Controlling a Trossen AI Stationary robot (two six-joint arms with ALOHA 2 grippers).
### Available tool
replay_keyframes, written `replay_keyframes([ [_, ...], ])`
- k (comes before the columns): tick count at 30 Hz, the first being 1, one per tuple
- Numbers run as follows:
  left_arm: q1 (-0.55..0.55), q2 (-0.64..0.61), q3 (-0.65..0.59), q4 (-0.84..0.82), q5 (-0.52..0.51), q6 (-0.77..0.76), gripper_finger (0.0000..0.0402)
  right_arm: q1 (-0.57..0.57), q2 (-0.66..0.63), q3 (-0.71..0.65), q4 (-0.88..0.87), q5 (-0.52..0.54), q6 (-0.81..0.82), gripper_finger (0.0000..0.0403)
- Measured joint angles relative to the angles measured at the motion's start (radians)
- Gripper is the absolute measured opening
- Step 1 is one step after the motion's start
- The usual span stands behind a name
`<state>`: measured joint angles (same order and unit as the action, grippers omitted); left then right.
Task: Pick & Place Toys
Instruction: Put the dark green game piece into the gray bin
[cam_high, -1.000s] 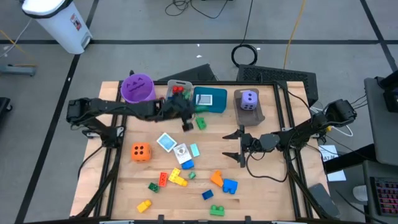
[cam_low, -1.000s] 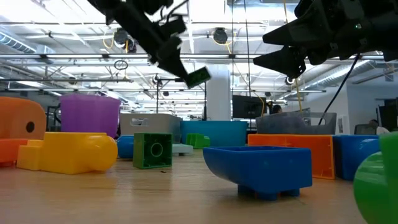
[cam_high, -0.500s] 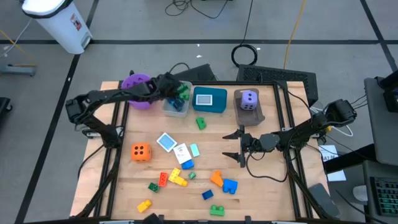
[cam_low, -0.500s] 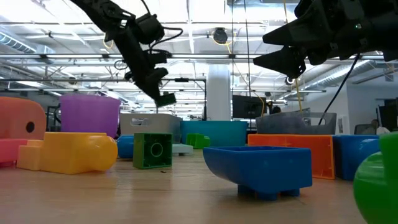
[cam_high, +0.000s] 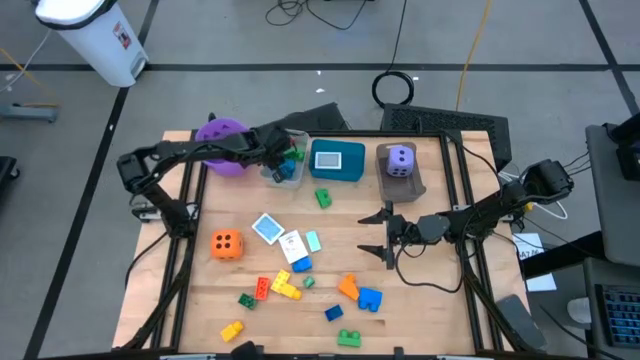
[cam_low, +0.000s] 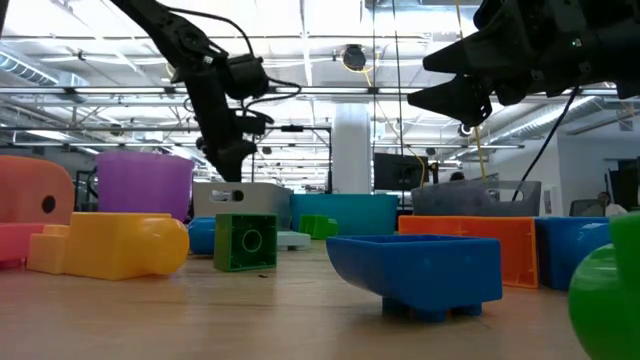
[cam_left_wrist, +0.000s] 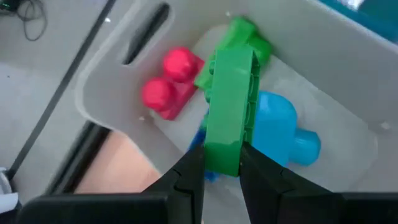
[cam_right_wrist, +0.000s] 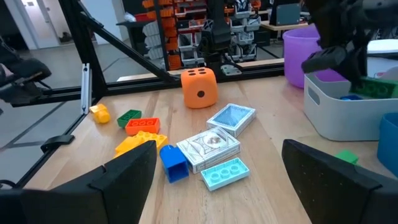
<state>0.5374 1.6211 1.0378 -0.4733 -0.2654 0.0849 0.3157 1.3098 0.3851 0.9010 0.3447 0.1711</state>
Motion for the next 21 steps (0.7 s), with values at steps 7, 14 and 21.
replay_keyframes([
  [7,-0.003,0.048,0.000,0.001,0.007,0.015,0.0085,0.000,0.000,0.000,-0.004,0.000,0.000,0.0338],
  [14,-0.003,0.052,0.001,0.007,0.029,0.026,0.0086,0.000,0.000,0.000,-0.014,0.000,0.000,0.0338],
  [21,-0.003,0.052,0.001,0.008,0.052,0.035,0.0133,0.000,0.000,0.000,-0.016,0.000,0.000,0.0338],
])
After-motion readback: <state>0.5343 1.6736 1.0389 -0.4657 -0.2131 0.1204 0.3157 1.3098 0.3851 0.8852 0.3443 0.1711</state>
